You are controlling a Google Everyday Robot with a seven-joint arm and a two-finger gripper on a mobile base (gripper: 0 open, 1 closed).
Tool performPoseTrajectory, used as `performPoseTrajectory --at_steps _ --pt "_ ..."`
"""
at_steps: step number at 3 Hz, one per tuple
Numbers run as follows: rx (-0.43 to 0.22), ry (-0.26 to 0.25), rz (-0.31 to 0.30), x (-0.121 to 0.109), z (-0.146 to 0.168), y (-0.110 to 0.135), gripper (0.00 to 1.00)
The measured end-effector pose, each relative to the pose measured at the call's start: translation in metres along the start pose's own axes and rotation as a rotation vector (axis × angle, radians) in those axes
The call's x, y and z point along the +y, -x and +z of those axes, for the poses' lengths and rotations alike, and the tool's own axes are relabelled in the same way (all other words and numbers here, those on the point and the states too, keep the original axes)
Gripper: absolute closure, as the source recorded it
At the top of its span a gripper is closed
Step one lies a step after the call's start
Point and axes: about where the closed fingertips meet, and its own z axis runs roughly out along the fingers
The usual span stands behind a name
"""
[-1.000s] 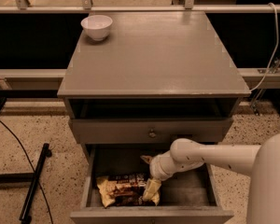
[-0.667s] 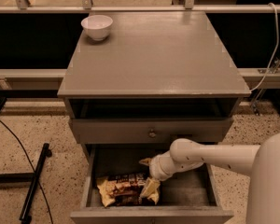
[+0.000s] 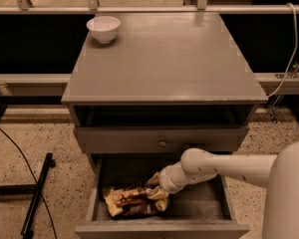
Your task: Pick brown chip bag from middle drawer and place on counter
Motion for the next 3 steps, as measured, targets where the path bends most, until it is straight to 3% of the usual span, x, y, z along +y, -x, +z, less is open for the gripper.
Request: performPoseTrajectory --at_steps 1,2,3 --pt "-0.001 0.003 0.0 0.001 0.001 0.001 0.88" --pt "-0.049 -0.007 -0.044 0.006 -0.01 0.011 1.0" --pt "-0.118 -0.054 -0.168 0.022 -0.045 0.039 1.0"
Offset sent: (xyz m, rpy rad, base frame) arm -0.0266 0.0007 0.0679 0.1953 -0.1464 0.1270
